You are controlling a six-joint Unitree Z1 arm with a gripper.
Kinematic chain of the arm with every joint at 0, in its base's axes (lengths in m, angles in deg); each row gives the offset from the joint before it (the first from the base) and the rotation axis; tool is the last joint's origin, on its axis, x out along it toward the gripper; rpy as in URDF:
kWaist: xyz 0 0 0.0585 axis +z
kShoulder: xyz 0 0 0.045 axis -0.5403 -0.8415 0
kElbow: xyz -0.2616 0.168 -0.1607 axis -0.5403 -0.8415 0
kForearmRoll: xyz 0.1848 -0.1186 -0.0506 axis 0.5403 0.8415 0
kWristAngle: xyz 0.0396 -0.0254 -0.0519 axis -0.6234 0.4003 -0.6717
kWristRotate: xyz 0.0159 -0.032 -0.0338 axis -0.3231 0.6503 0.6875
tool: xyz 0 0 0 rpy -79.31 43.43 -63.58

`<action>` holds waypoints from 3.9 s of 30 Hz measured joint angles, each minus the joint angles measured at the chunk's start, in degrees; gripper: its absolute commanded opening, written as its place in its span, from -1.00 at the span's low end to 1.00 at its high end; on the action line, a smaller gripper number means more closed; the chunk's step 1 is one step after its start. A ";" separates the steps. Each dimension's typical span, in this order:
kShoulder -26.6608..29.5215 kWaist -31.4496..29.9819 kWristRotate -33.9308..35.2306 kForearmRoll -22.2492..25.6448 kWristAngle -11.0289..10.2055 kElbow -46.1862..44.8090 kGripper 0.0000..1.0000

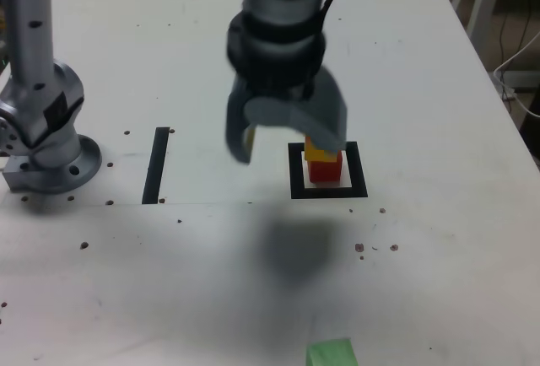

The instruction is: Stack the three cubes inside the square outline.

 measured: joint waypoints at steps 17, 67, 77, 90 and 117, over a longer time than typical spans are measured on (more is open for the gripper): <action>-5.80 -15.61 20.29 -2.74 7.13 6.68 0.98; -23.11 -18.28 23.55 -5.90 11.09 21.90 0.01; -23.15 -18.00 23.07 -6.98 9.39 21.82 -0.63; -22.72 -17.98 23.02 -6.86 9.45 21.31 -0.92; -7.27 -1.08 -0.09 10.23 6.50 21.41 -0.91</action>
